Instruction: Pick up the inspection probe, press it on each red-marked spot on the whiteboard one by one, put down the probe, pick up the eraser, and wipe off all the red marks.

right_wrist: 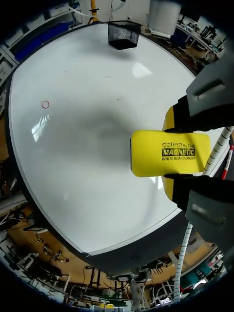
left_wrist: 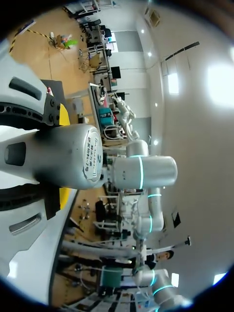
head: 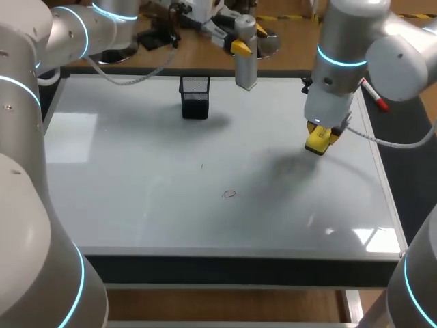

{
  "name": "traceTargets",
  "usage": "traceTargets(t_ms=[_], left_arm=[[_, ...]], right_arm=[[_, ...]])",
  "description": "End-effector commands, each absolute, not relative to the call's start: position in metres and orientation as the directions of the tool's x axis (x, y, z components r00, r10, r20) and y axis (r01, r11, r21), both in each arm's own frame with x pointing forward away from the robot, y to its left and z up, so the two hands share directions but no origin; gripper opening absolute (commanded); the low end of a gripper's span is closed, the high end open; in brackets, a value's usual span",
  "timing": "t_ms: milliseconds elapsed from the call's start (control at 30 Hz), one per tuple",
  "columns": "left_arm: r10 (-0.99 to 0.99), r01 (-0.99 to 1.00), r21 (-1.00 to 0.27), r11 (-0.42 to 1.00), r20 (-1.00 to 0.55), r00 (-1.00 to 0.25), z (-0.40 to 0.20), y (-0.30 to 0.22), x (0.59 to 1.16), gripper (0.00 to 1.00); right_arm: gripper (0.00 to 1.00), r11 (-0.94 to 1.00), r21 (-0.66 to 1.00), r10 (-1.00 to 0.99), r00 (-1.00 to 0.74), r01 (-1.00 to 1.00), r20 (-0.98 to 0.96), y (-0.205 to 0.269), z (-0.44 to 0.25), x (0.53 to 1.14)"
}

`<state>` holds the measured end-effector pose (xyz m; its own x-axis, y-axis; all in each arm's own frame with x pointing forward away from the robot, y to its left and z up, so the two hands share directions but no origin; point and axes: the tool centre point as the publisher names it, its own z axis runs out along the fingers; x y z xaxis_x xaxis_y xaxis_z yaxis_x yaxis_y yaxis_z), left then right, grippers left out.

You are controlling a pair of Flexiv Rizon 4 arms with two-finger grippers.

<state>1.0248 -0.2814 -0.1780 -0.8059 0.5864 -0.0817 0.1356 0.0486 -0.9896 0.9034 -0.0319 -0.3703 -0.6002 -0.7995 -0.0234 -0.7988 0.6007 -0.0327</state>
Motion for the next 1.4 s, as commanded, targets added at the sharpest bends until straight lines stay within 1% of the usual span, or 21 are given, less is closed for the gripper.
traceTargets(t_ms=[33,400,733,933,1400], left_arm=[[0.610,0.152,-0.987,0.057,-0.086,-0.787,-0.174,-0.276,1.010,0.00],[0.570,0.178,-0.983,0.040,-0.124,-0.813,-0.169,-0.266,0.957,0.00],[0.546,0.185,-0.982,0.045,-0.131,-0.827,-0.173,-0.267,0.919,0.00],[0.550,0.173,-0.984,0.039,-0.123,-0.826,-0.182,-0.273,0.900,0.00],[0.571,0.187,-0.982,-0.005,-0.156,-0.806,-0.185,-0.278,0.859,0.00]], right_arm=[[0.00,0.599,-0.034,-0.800,-0.599,-0.800,-0.022,-0.032,-0.370,0.904],[0.00,0.599,-0.034,-0.800,-0.599,-0.800,-0.022,-0.032,-0.370,0.904],[0.00,0.599,-0.034,-0.800,-0.599,-0.800,-0.022,-0.032,-0.370,0.904],[0.00,0.599,-0.034,-0.800,-0.599,-0.800,-0.022,-0.032,-0.370,0.904],[0.00,0.599,-0.034,-0.800,-0.599,-0.800,-0.022,-0.032,-0.370,0.904]])
